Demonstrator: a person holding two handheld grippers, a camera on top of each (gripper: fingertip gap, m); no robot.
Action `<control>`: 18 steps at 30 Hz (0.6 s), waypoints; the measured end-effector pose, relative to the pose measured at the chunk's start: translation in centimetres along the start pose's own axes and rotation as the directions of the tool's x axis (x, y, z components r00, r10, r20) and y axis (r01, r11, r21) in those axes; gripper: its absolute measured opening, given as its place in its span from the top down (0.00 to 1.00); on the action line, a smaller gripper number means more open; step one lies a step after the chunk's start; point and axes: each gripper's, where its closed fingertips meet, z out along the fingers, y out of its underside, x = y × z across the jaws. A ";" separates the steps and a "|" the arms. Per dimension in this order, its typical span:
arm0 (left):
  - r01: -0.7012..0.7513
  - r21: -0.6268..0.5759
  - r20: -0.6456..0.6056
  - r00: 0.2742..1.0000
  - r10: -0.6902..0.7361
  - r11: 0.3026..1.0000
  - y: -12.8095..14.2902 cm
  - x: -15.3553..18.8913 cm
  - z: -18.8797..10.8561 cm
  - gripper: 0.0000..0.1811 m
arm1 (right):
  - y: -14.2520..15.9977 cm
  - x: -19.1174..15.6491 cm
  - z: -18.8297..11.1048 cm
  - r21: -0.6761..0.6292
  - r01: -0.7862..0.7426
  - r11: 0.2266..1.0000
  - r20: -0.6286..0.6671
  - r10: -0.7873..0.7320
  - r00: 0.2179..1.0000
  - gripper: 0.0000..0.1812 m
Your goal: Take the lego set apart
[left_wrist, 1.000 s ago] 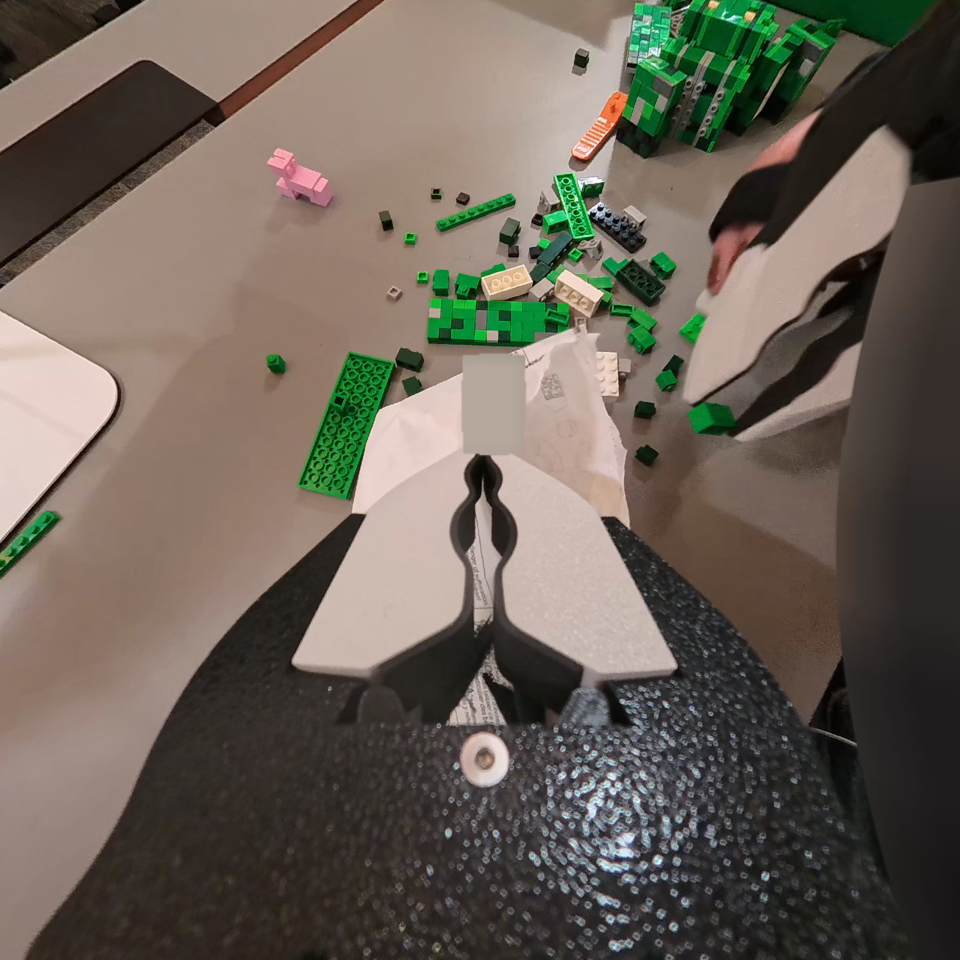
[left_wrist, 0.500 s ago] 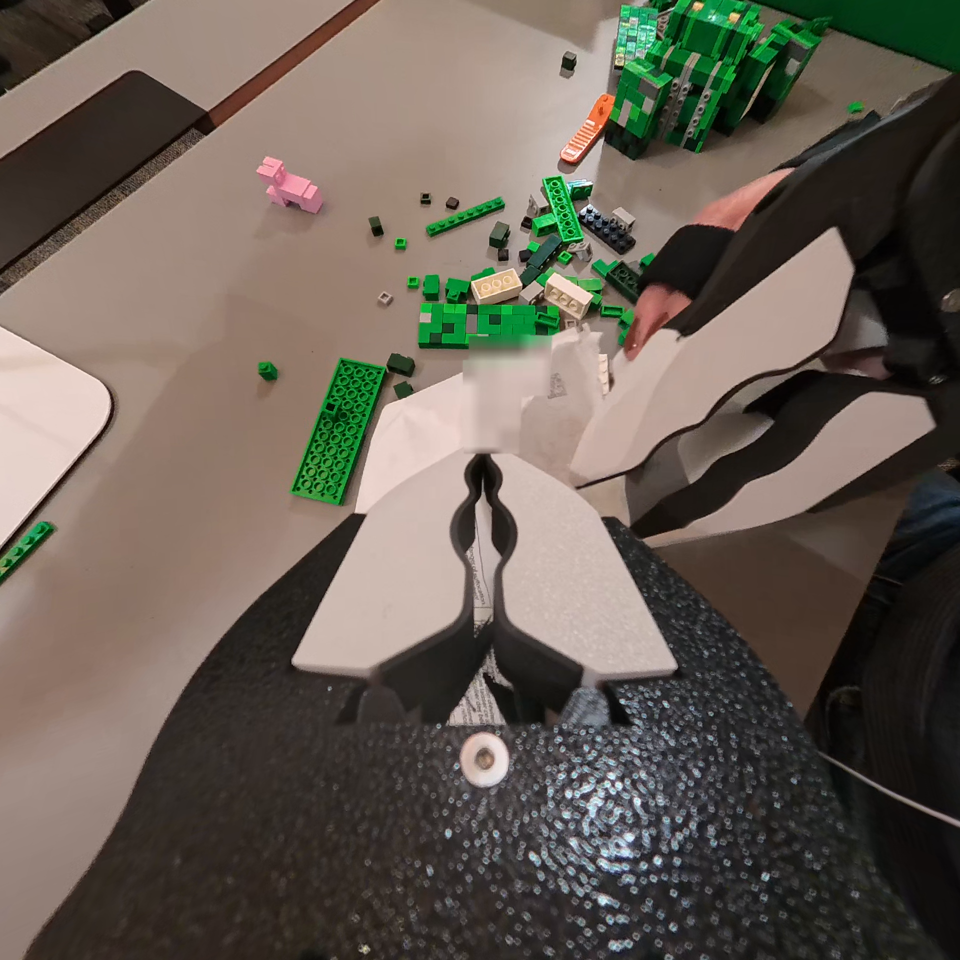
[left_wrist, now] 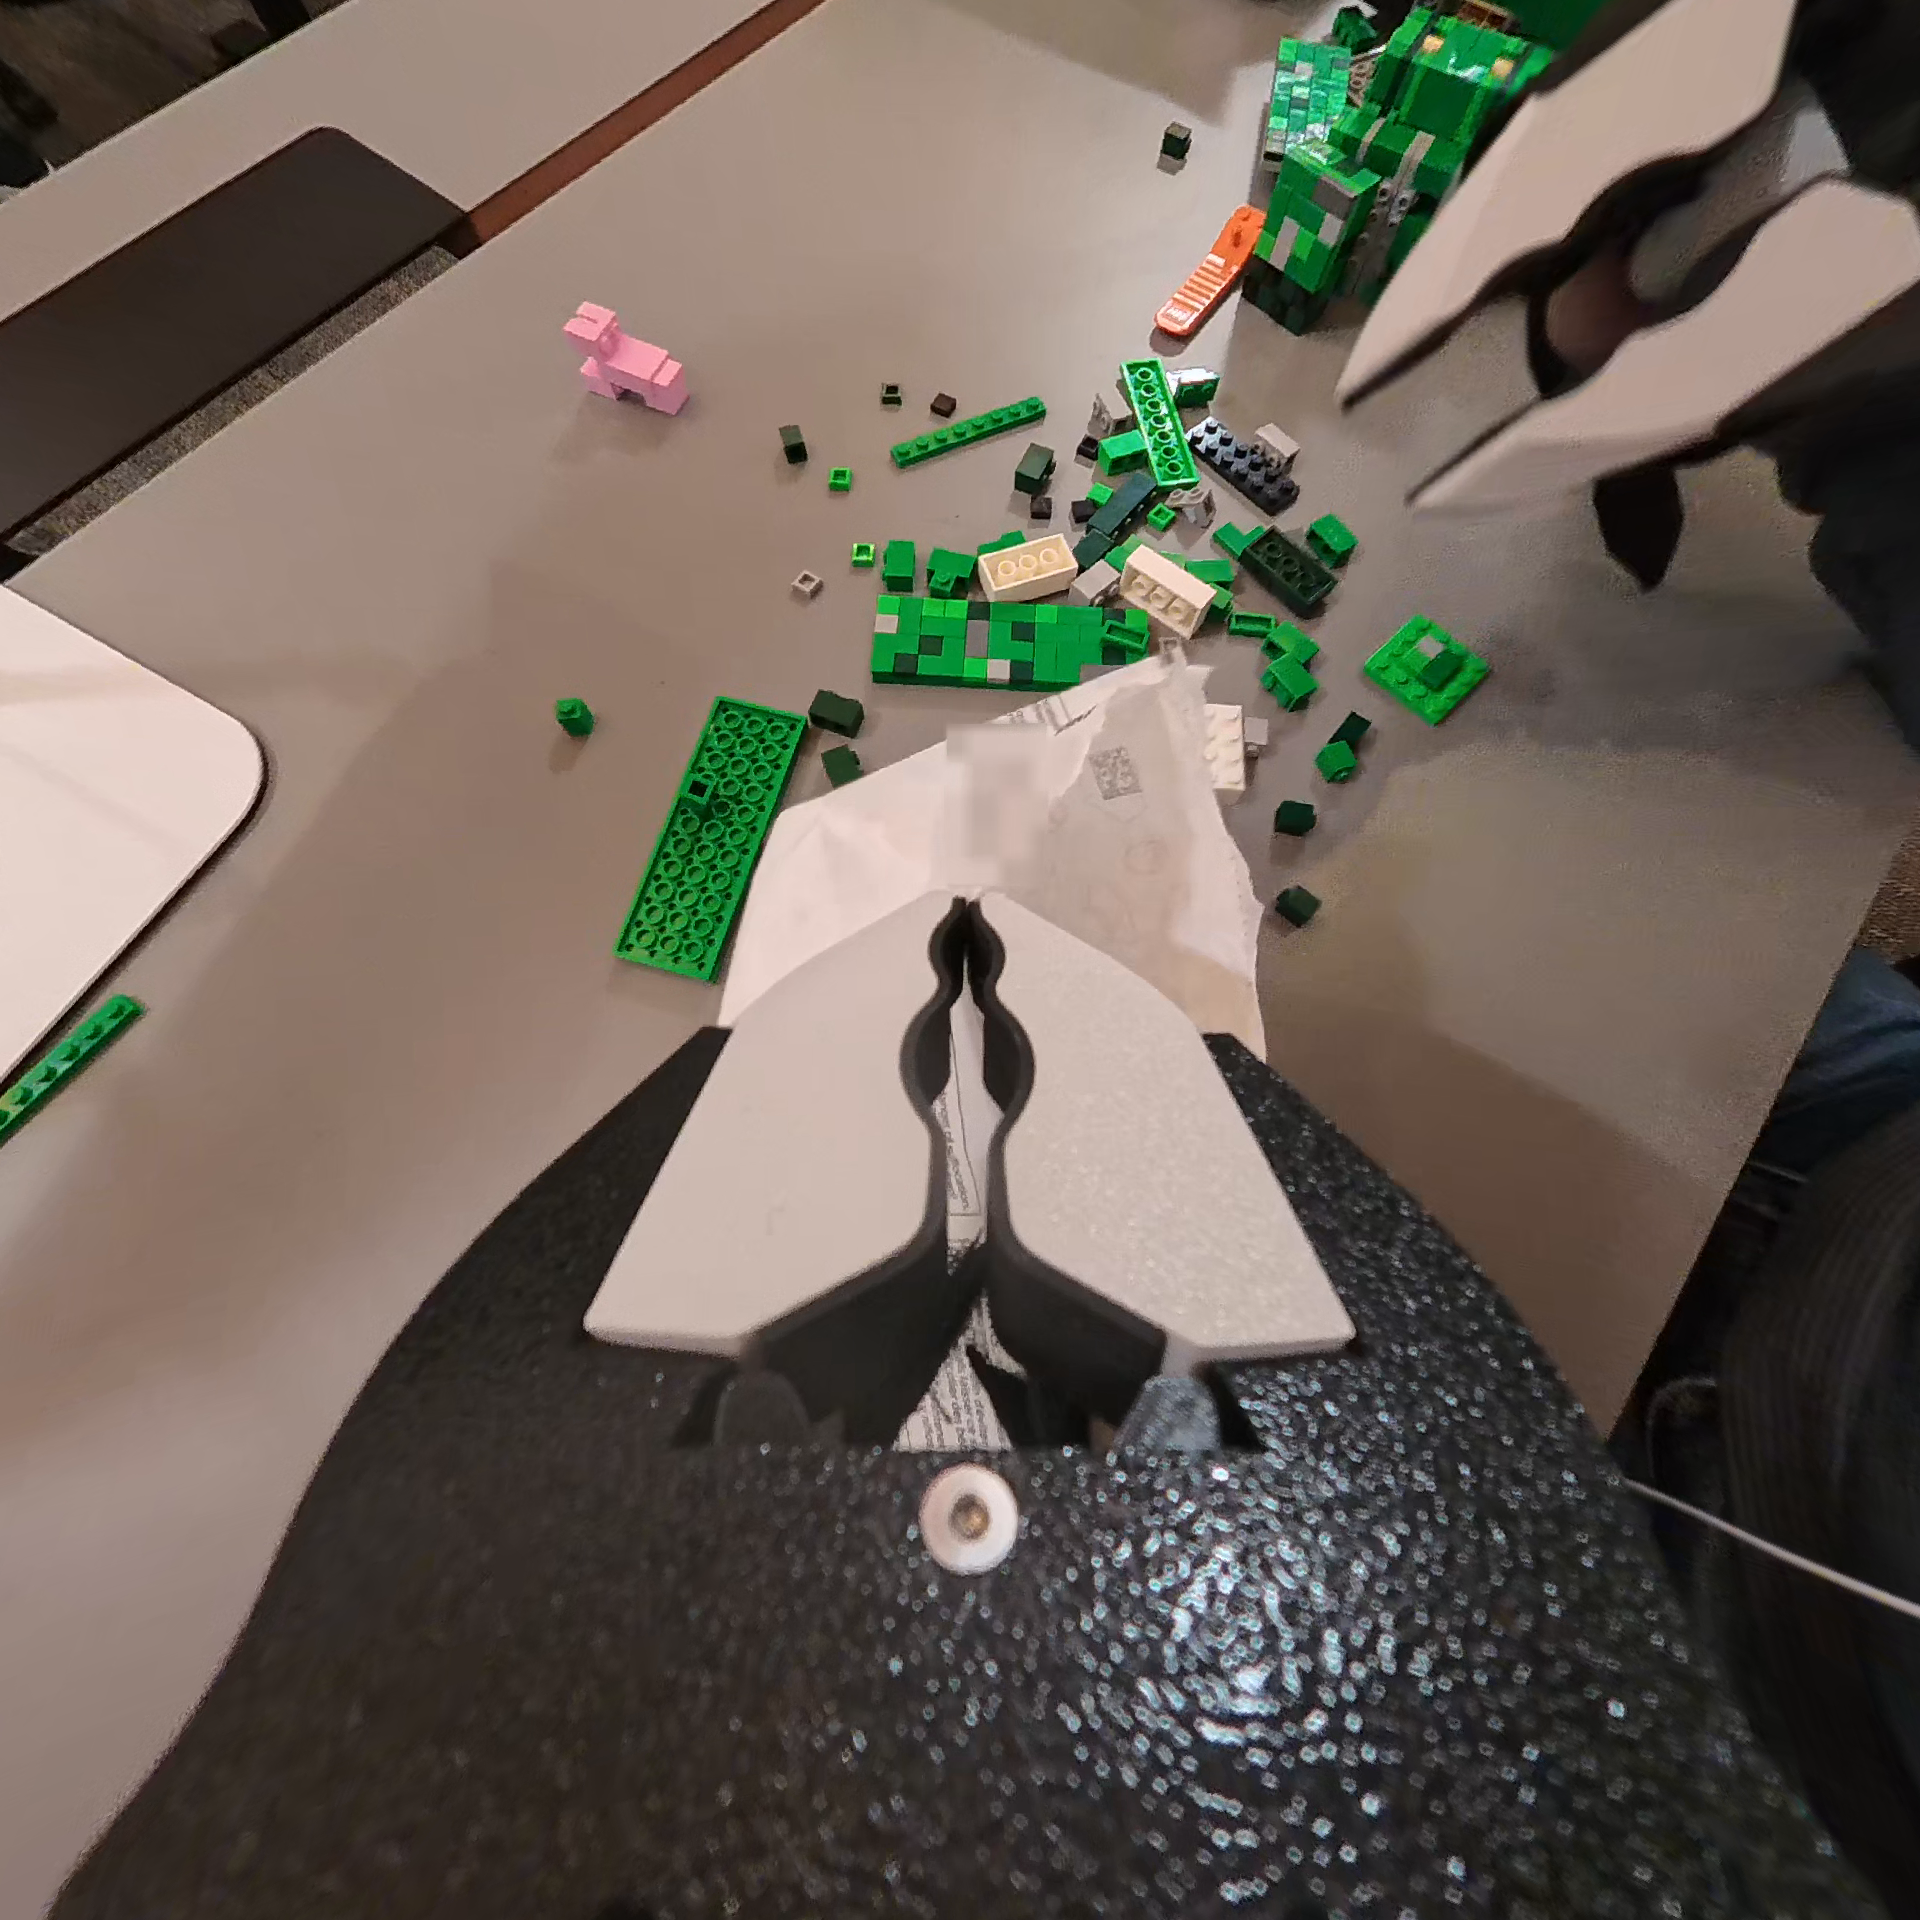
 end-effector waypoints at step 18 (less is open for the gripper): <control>0.067 0.028 0.071 0.995 -0.069 0.997 0.8 -2.6 -1.9 1.00 | 8.2 -1.2 -1.7 -0.288 -0.124 0.949 0.136 0.169 0.976 0.92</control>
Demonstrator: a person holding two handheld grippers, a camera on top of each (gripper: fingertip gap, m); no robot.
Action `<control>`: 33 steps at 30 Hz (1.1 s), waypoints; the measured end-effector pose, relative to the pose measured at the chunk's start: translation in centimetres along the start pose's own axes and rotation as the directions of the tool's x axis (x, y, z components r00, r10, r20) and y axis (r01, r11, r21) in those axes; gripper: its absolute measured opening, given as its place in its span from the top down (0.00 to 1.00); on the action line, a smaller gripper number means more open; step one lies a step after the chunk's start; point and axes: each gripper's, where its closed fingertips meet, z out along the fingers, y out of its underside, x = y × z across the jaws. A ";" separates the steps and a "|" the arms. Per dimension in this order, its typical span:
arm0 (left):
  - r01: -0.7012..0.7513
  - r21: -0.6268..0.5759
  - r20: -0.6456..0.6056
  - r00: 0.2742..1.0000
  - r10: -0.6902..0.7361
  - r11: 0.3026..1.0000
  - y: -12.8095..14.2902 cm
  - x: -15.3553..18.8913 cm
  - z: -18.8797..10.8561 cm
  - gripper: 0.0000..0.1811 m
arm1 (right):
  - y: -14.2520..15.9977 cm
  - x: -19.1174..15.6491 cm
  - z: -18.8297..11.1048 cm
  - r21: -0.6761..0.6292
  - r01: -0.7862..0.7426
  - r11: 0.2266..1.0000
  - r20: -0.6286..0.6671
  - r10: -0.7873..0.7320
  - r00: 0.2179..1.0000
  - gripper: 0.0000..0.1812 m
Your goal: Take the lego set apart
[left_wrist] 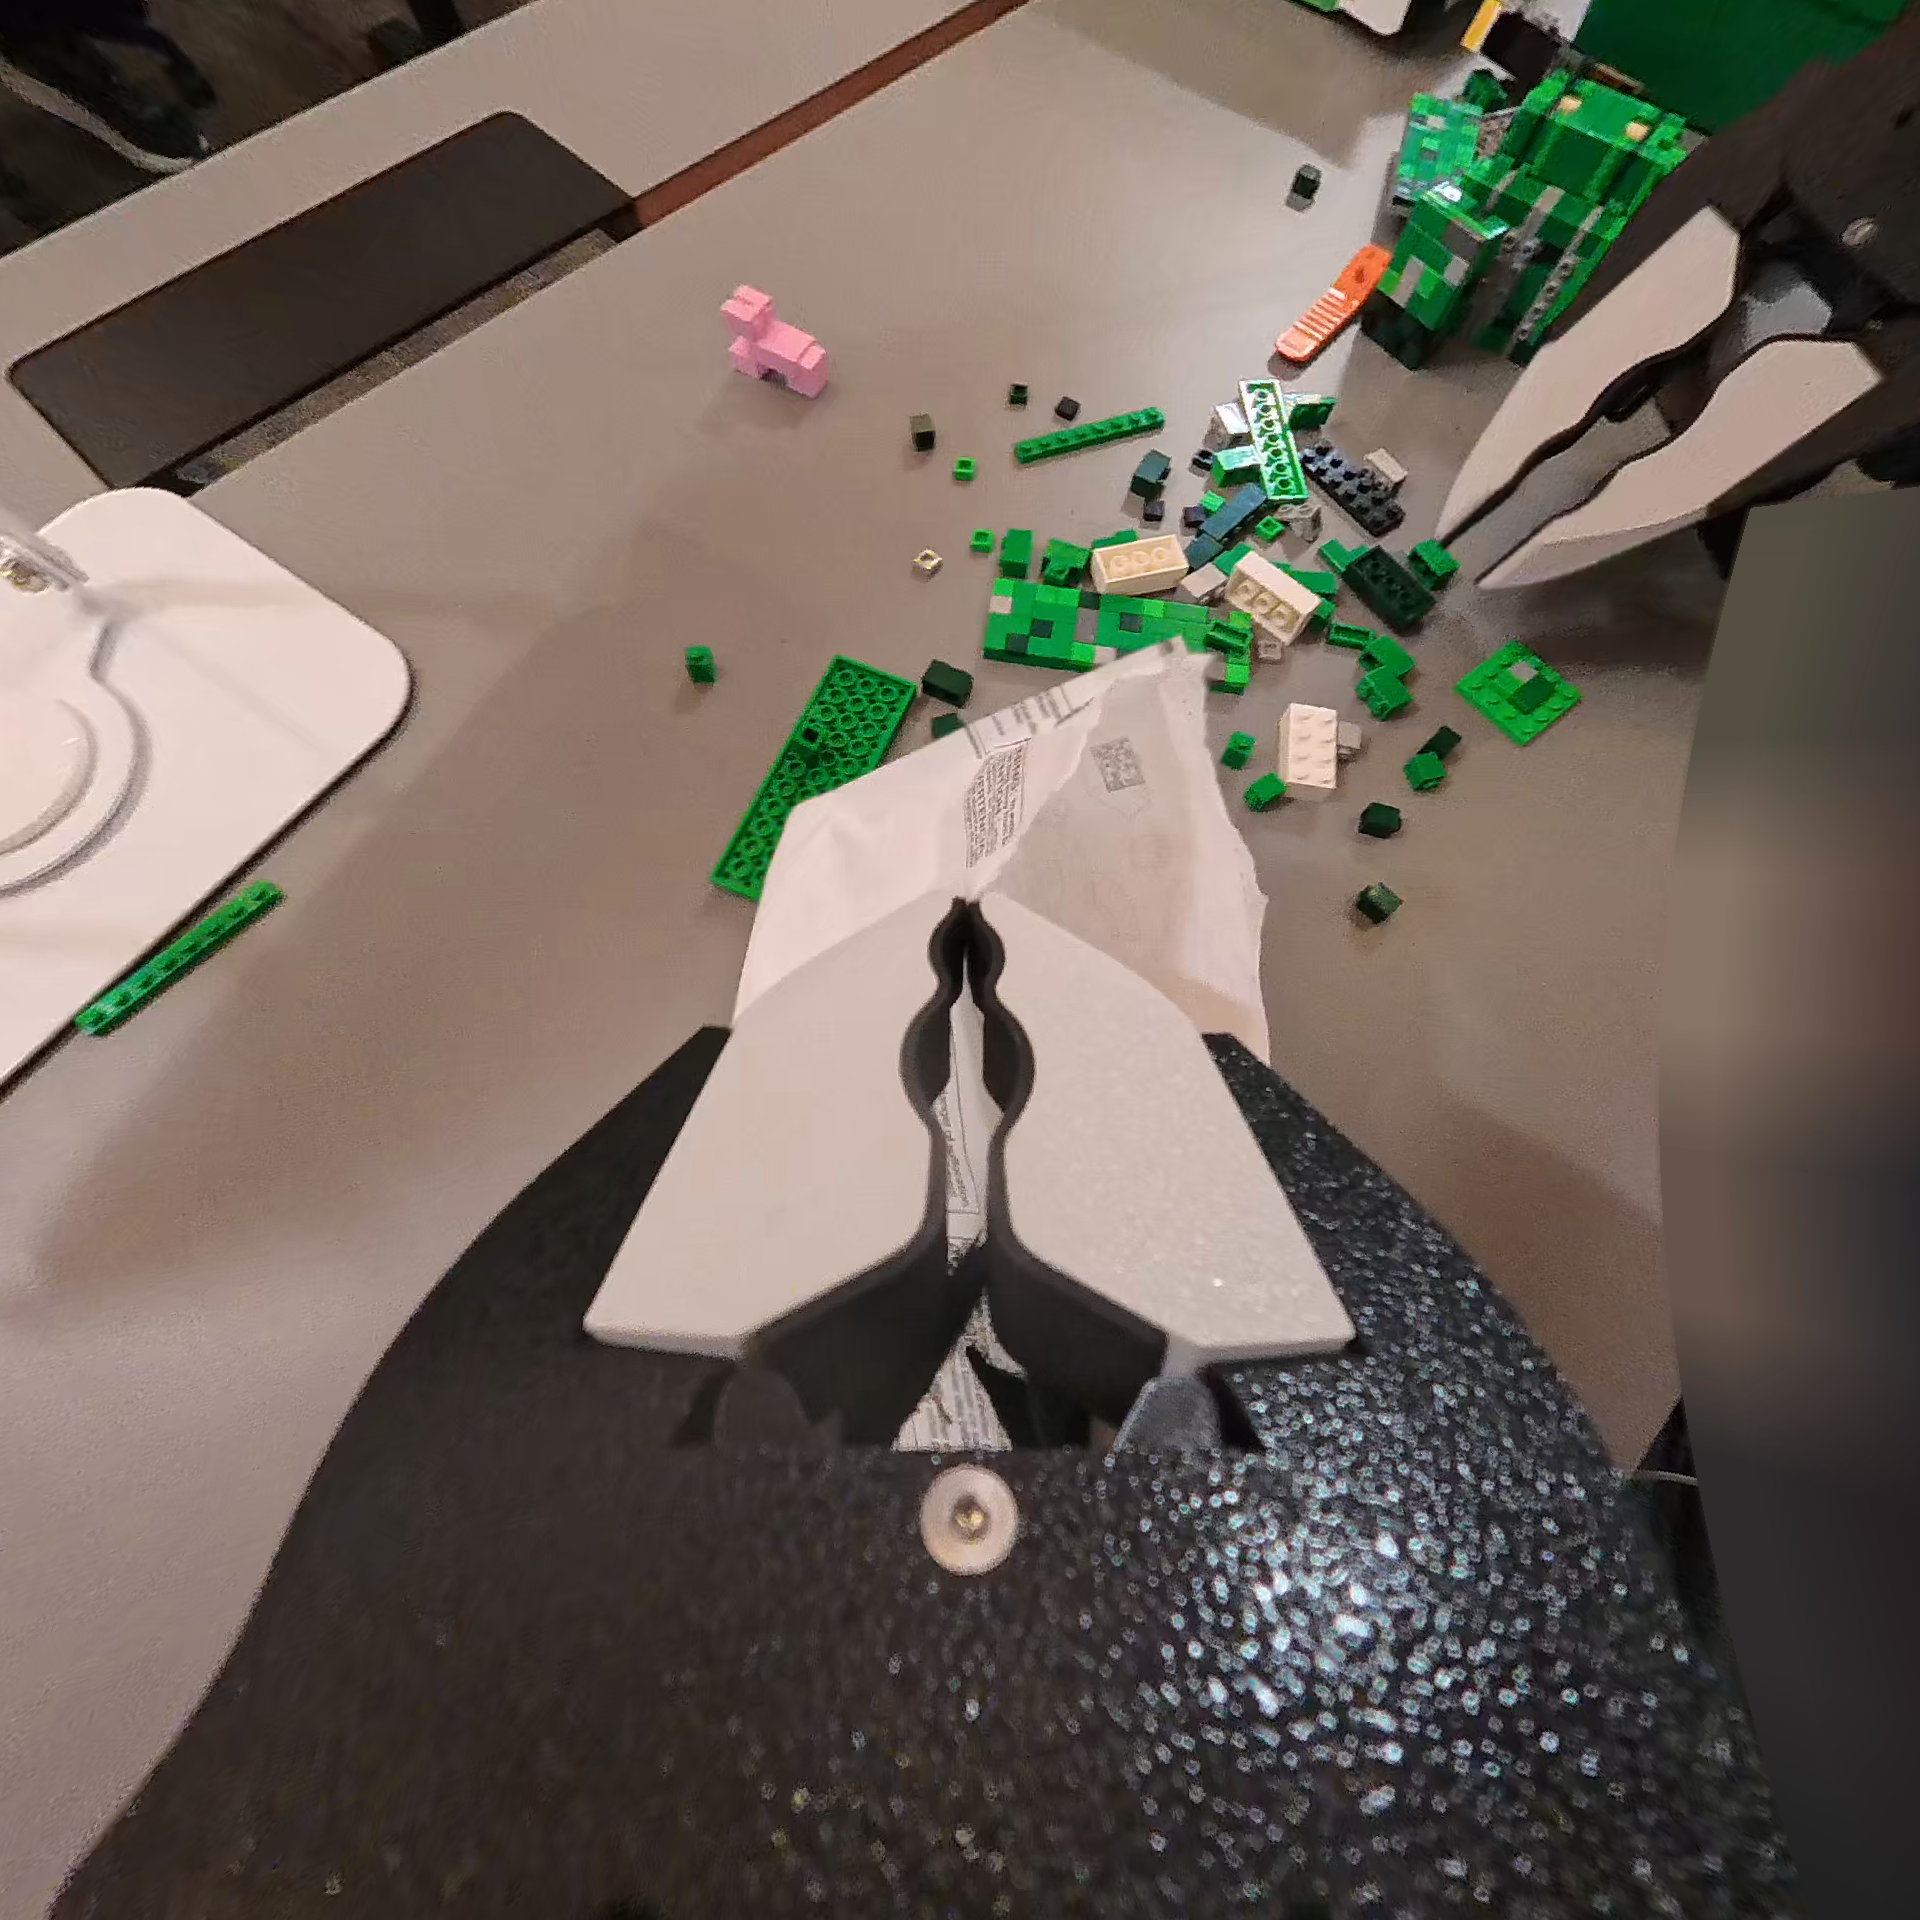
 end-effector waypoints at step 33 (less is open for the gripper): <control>0.100 0.067 0.090 0.990 -0.105 0.993 1.1 -3.8 -3.3 1.00 | -1.3 10.2 -6.0 0.352 0.108 0.930 -0.751 0.212 0.625 1.00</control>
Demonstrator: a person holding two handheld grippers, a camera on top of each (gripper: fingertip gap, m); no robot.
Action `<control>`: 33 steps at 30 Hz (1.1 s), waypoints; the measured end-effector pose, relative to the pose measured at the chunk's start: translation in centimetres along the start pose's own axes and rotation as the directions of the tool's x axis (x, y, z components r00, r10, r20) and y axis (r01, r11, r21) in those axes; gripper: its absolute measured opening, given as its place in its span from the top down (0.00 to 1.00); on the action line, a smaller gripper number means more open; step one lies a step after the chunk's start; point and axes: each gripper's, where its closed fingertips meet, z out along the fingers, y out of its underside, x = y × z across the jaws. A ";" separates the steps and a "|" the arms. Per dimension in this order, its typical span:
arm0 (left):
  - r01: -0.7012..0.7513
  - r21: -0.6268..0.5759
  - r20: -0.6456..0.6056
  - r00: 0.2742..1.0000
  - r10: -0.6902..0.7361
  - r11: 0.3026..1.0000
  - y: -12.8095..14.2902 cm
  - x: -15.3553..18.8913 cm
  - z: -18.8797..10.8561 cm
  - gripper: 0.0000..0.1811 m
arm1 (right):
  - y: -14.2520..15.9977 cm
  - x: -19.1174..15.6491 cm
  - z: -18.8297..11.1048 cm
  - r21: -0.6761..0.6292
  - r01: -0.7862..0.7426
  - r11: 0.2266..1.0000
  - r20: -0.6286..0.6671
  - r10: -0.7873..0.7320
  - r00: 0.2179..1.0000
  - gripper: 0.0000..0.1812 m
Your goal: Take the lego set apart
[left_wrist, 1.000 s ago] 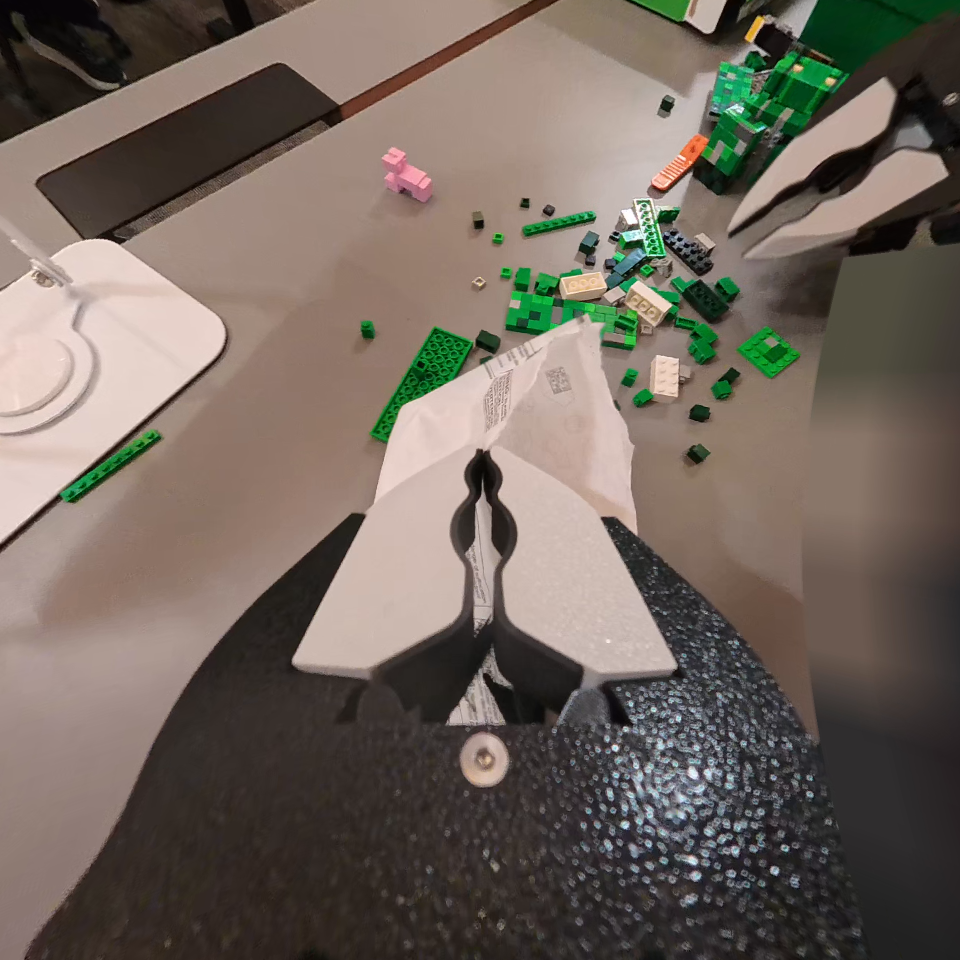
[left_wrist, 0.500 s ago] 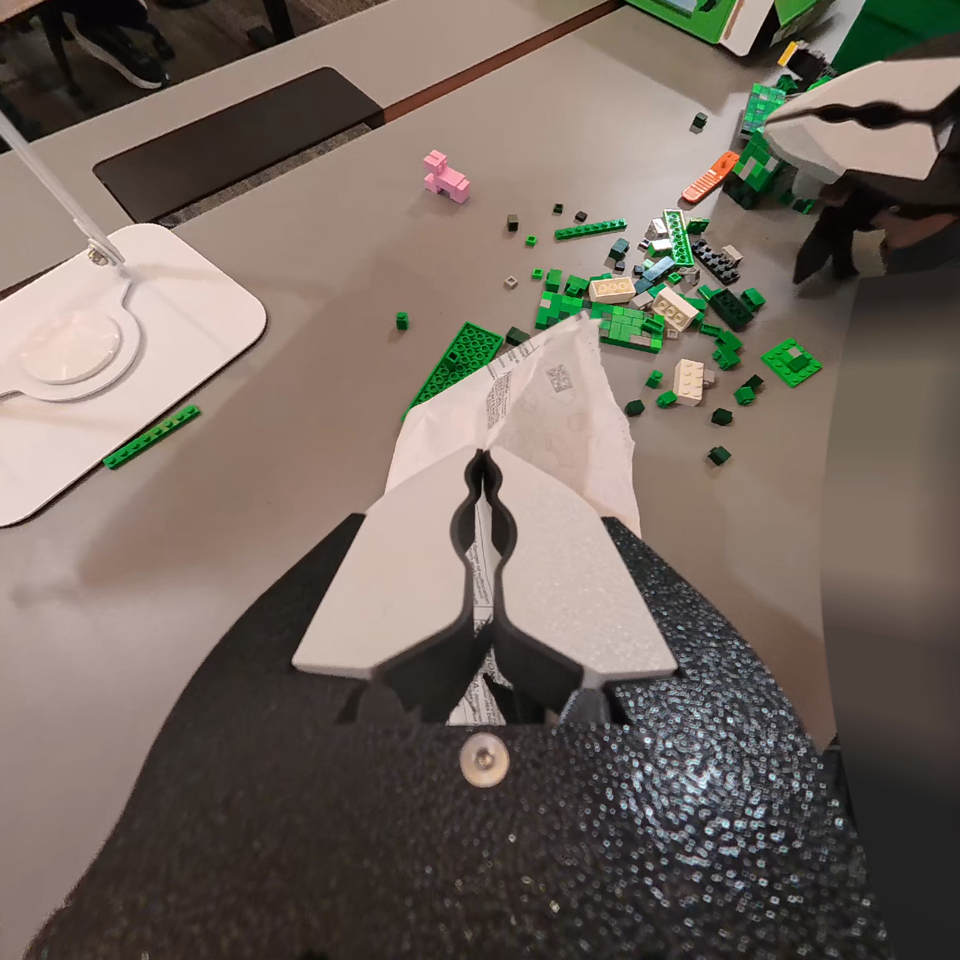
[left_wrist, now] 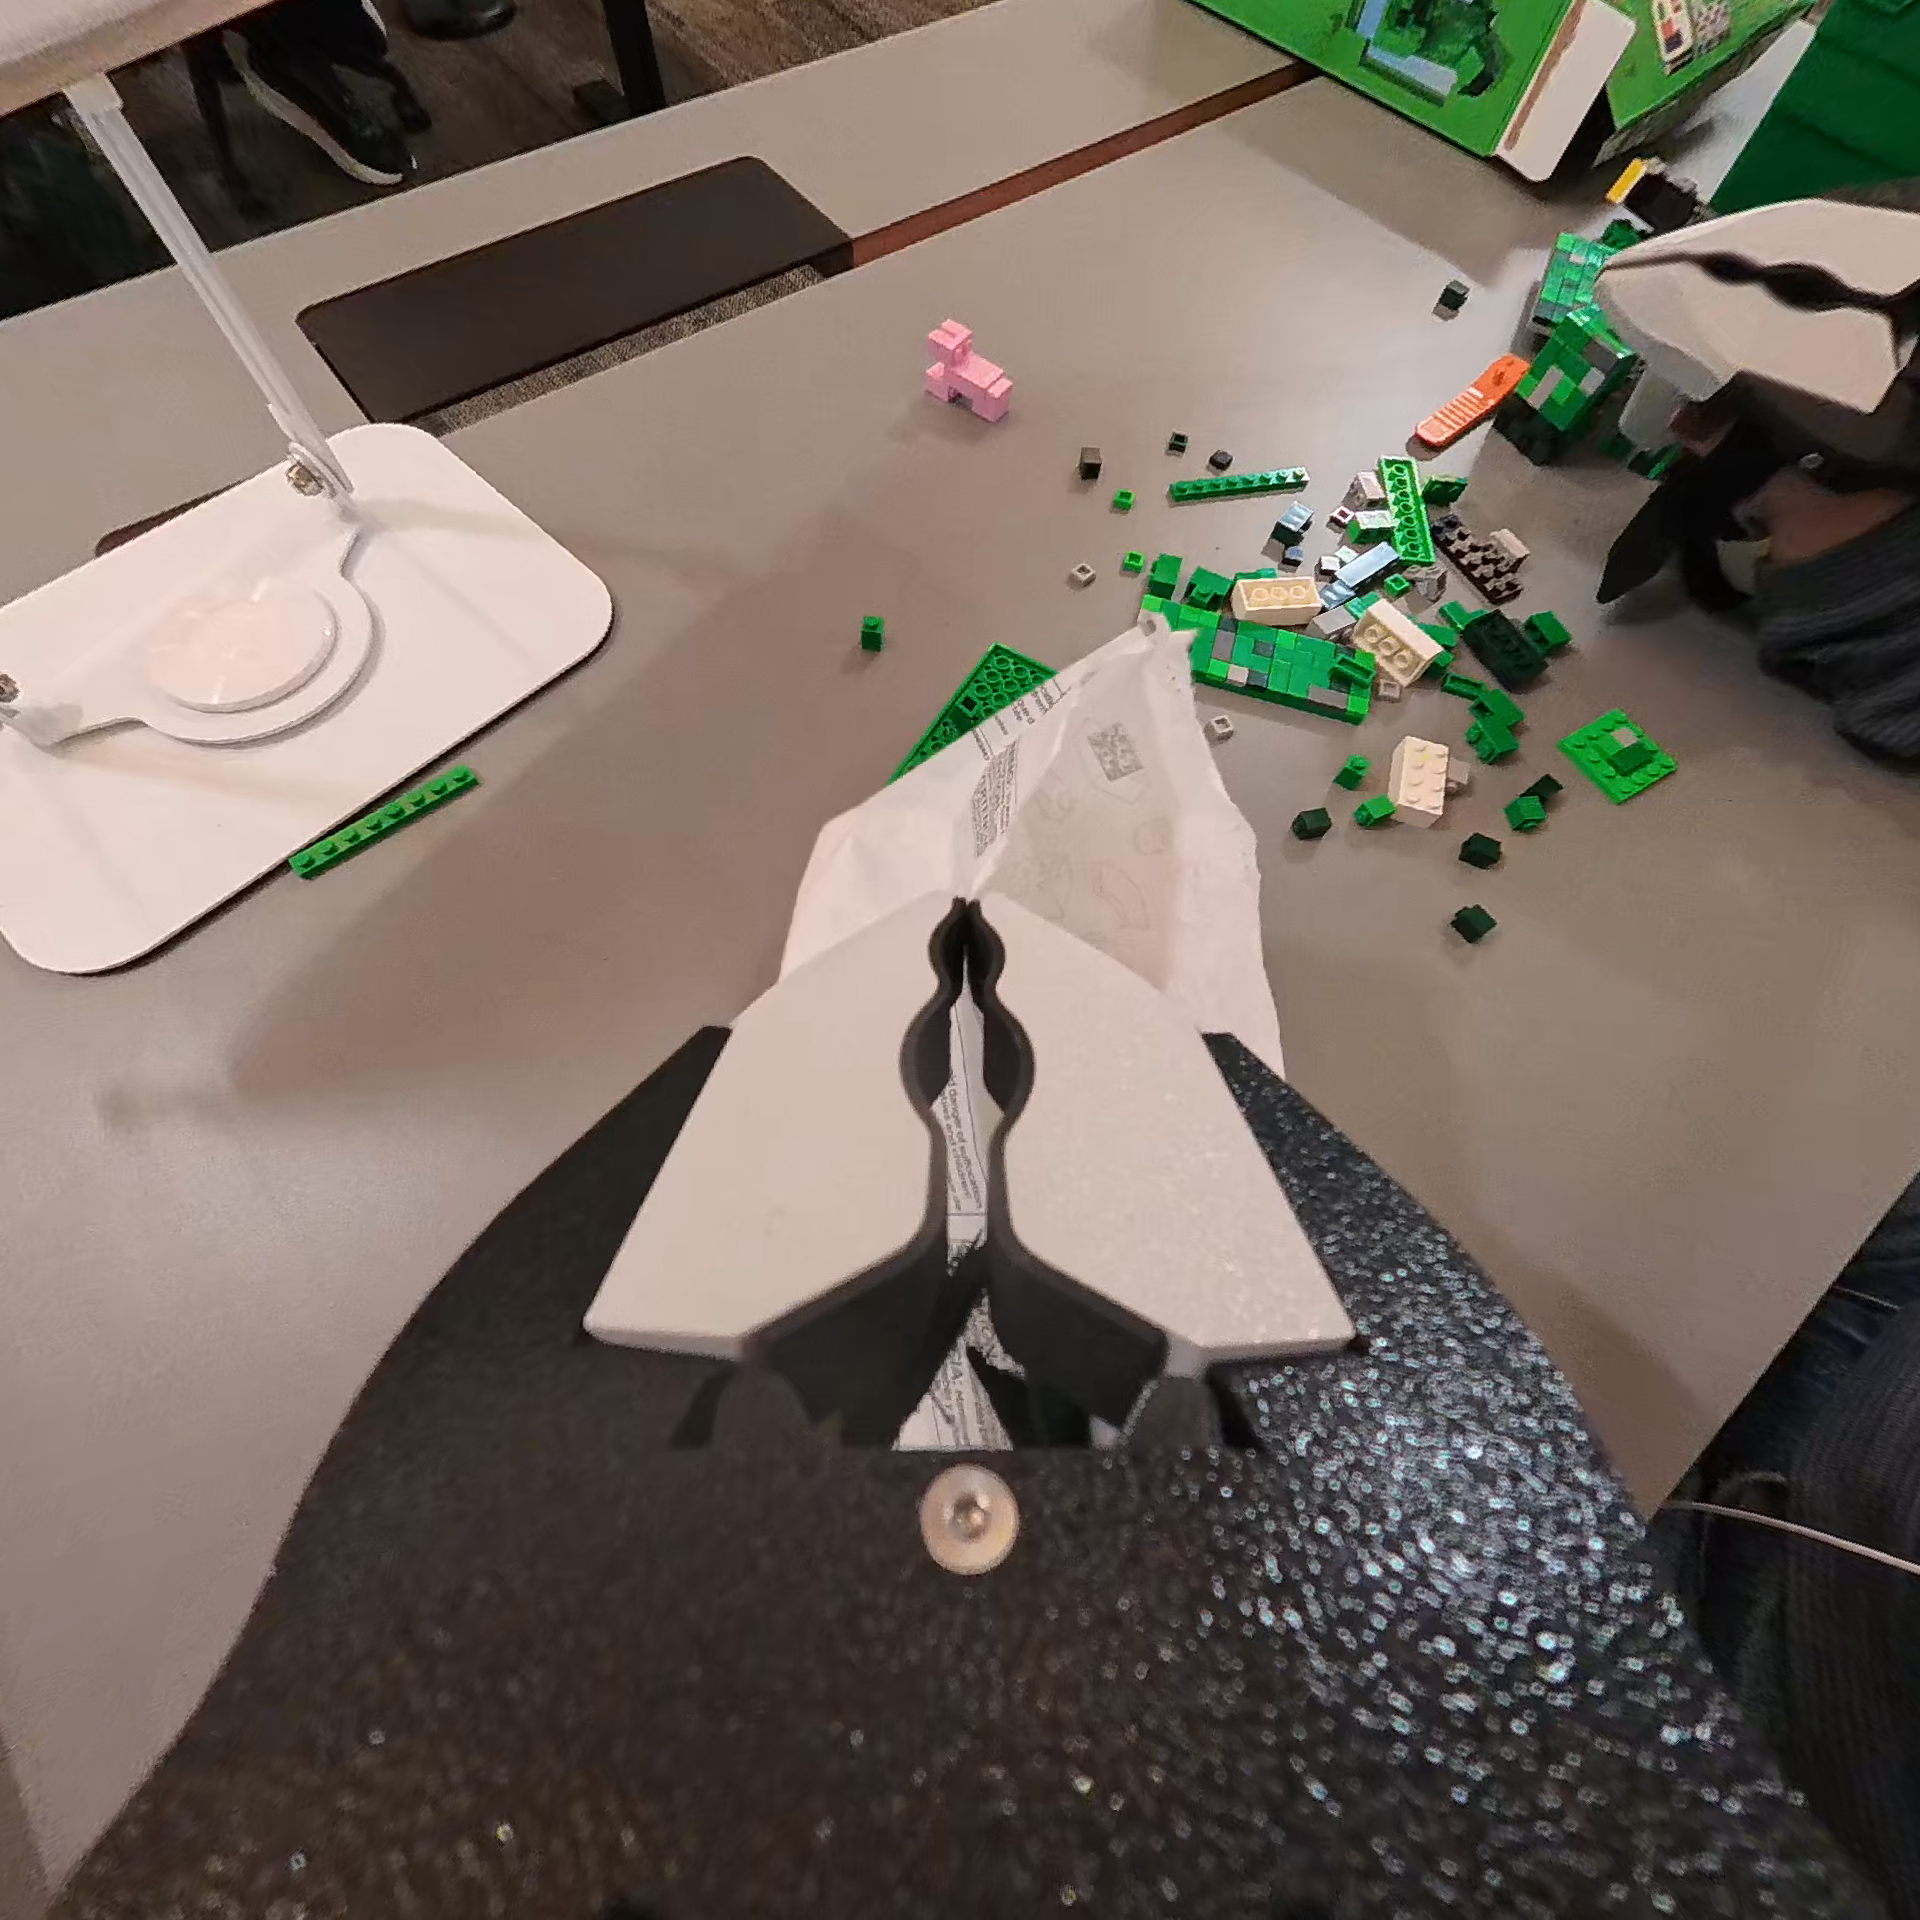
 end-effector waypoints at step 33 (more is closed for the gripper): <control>0.100 0.040 -0.168 0.981 -0.092 0.994 0.6 0.1 1.1 1.00 | 1.1 -0.8 0.7 -0.057 0.038 0.998 0.035 -0.036 0.999 1.00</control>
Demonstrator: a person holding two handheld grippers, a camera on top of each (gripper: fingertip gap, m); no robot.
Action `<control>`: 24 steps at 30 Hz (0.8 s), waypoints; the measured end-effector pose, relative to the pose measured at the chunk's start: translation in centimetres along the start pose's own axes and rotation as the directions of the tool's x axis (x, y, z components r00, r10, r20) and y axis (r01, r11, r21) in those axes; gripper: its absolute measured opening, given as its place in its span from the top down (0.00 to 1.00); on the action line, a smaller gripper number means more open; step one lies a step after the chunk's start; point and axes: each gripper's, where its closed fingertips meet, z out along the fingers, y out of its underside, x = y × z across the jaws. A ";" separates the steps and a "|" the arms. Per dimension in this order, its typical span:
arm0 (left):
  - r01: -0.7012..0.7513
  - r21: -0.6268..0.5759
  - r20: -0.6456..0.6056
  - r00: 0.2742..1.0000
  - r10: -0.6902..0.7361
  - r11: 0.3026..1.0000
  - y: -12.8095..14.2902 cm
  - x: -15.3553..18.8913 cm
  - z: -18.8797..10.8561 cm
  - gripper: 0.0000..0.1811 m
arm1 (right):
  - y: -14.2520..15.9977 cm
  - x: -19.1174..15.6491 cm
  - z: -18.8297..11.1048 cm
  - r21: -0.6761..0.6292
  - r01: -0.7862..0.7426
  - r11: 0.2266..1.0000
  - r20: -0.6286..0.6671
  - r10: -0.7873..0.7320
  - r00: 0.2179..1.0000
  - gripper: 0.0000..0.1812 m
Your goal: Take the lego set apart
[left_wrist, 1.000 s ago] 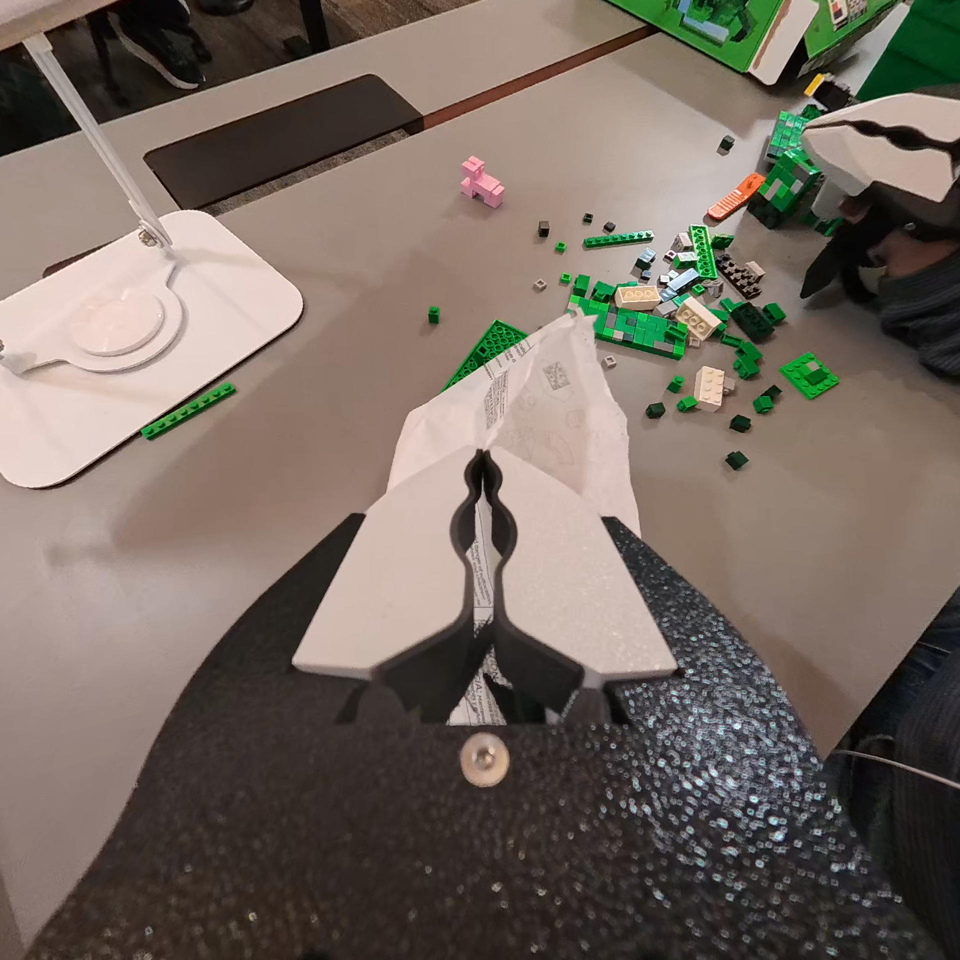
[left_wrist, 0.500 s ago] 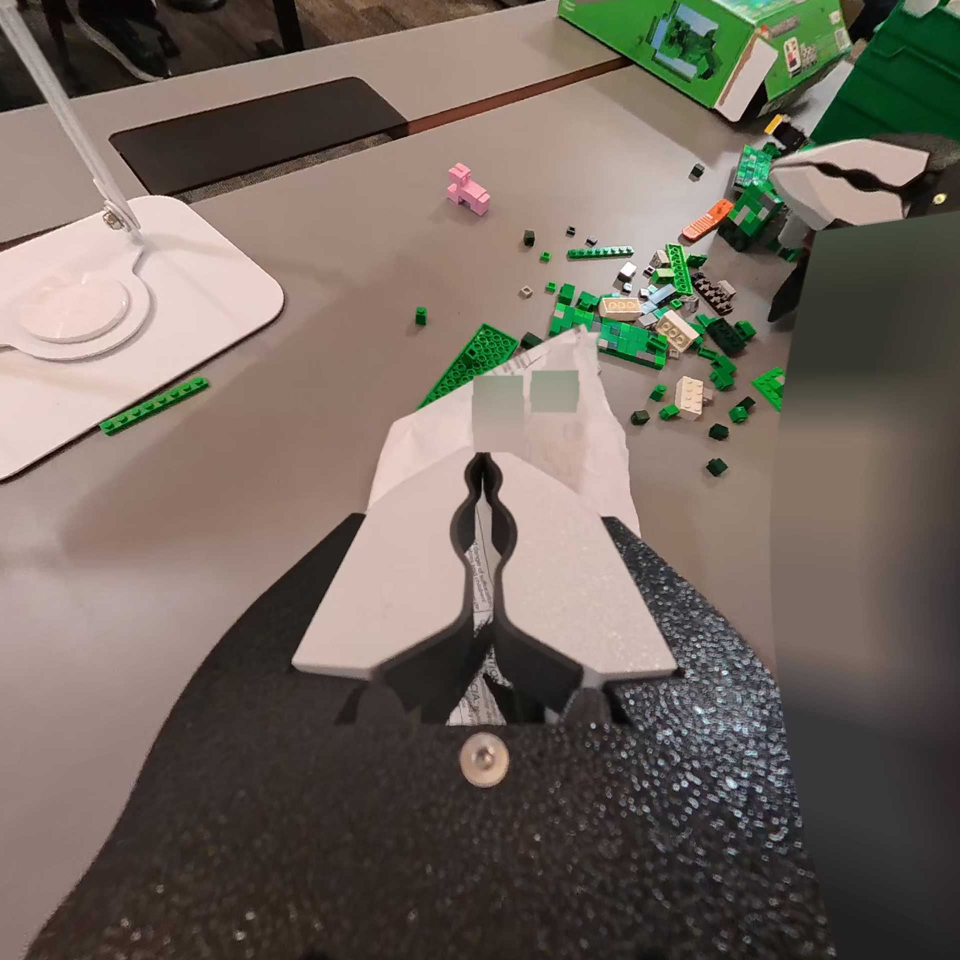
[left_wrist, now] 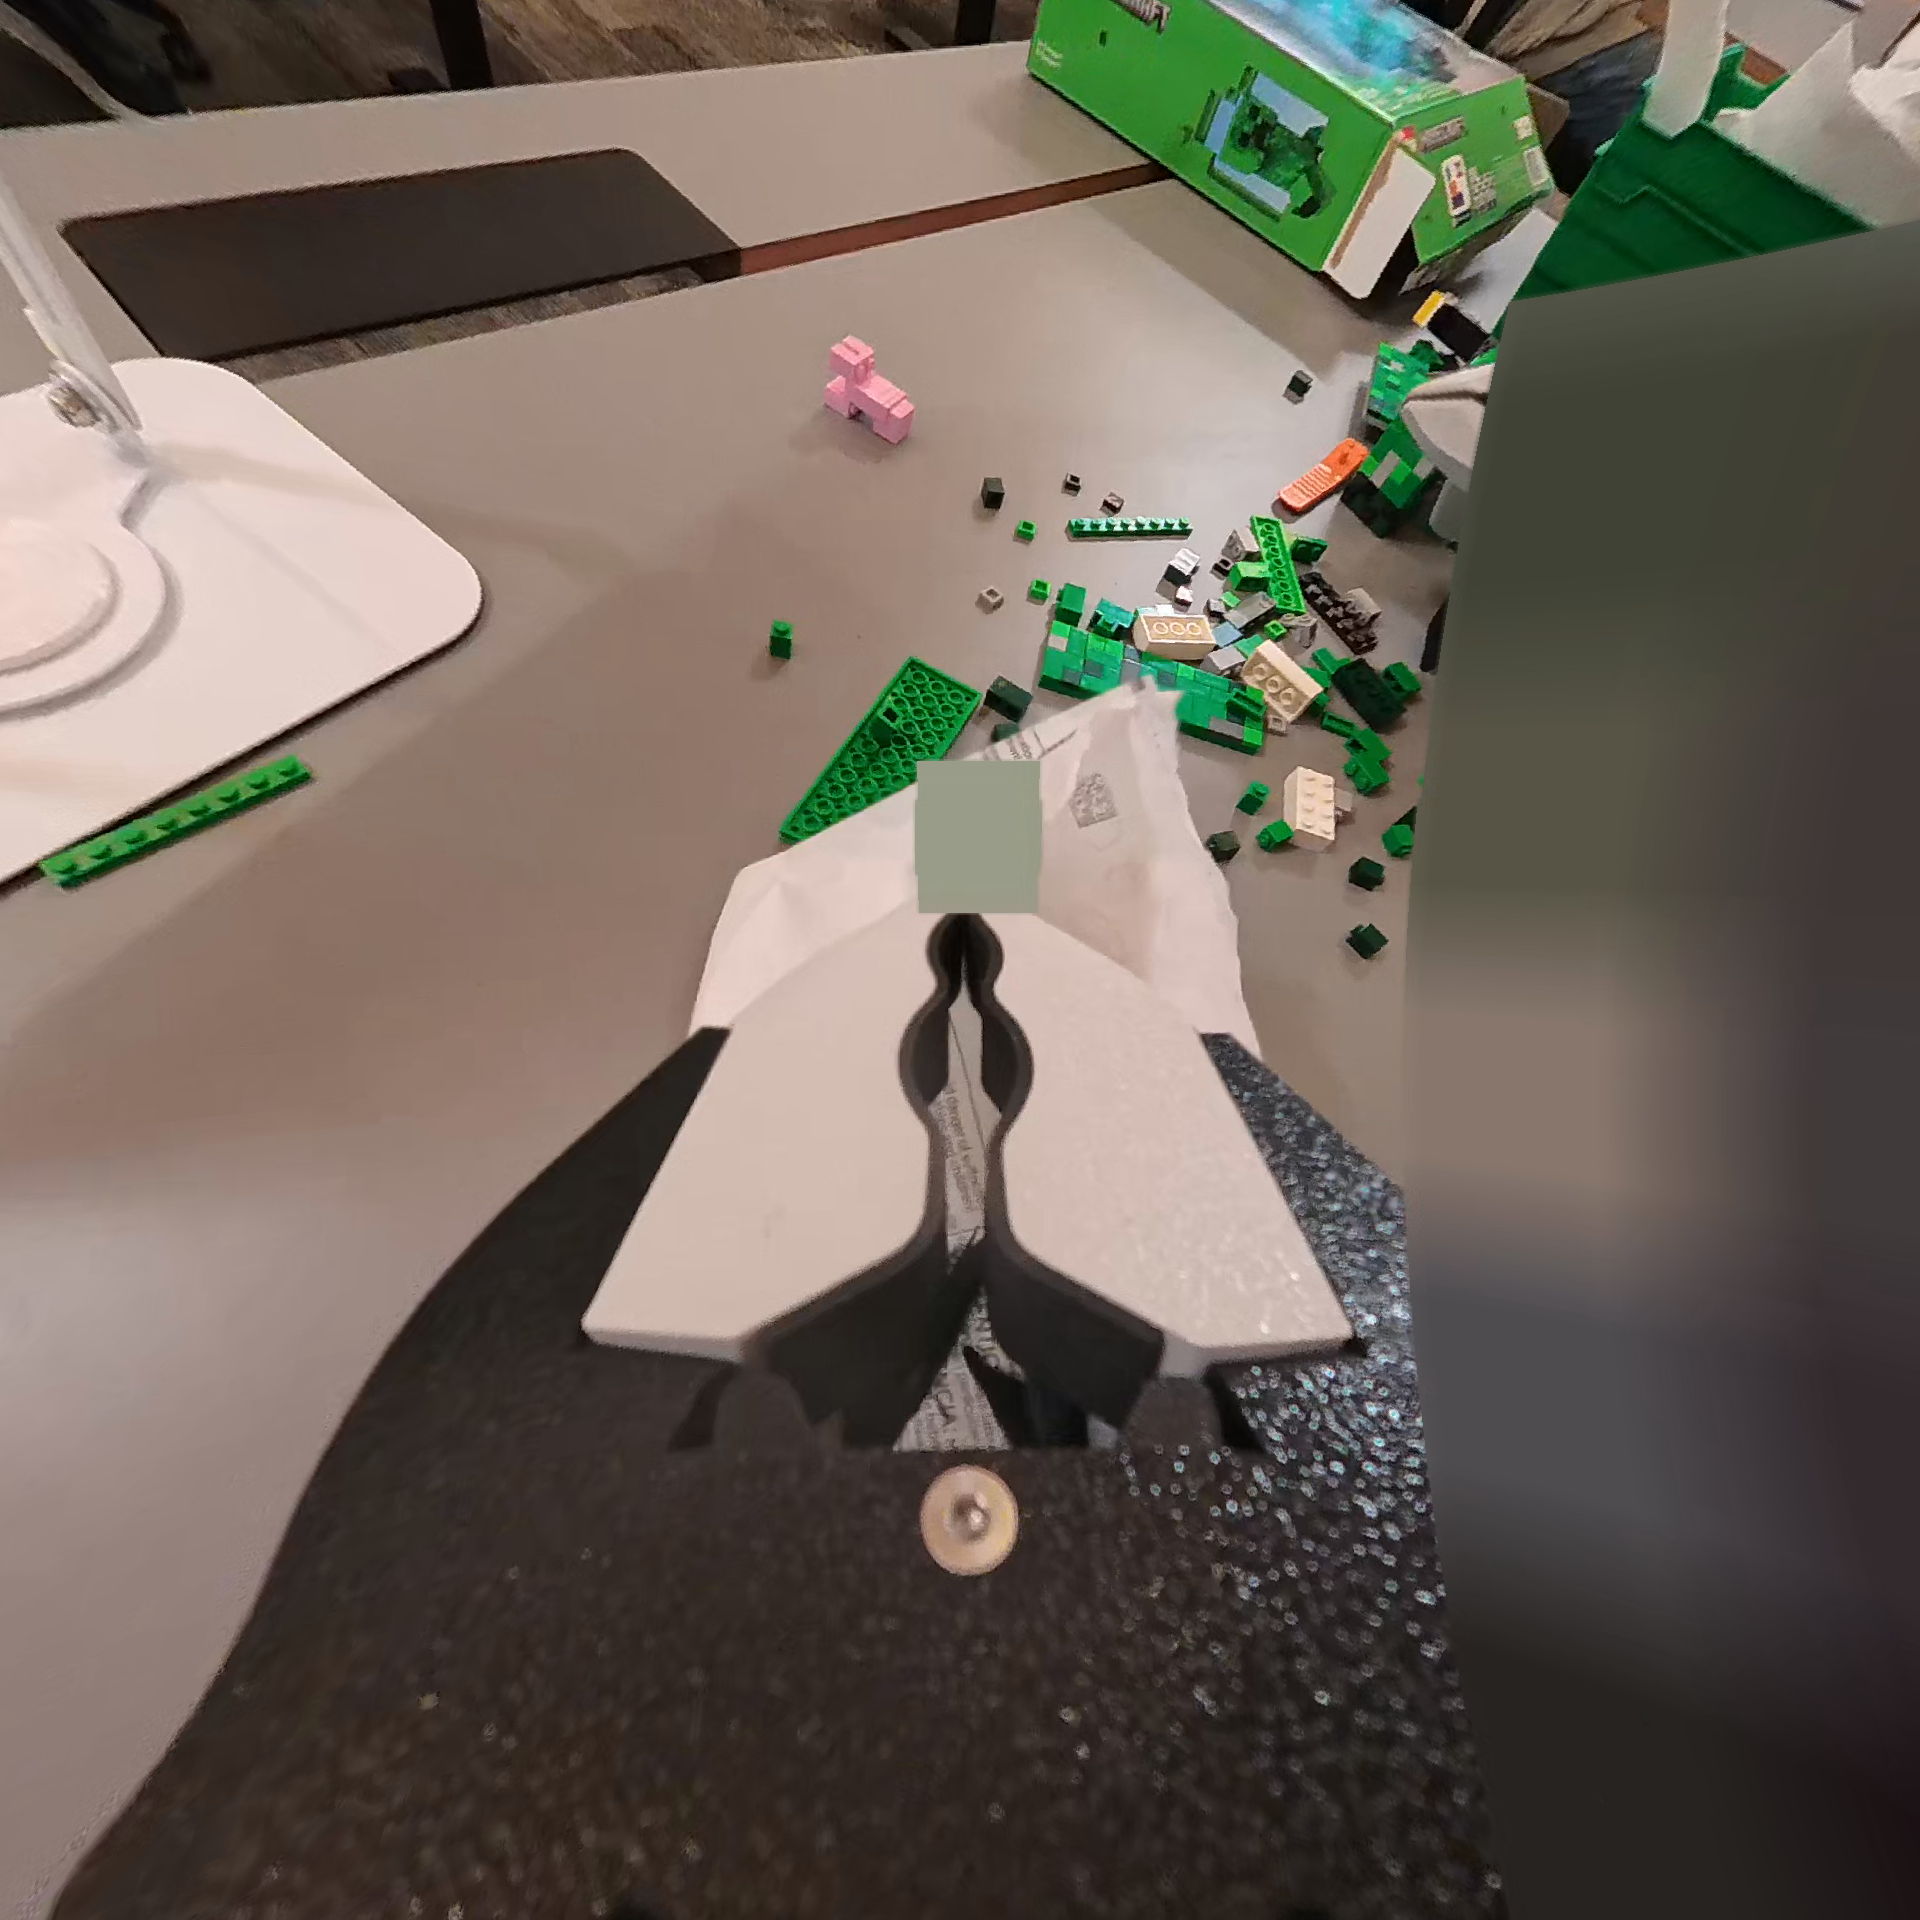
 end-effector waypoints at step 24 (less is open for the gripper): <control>-0.028 0.010 0.025 0.999 0.028 1.000 -0.5 0.2 0.6 1.00 | -0.2 1.4 -0.5 -0.007 0.001 1.000 -0.052 -0.002 0.999 1.00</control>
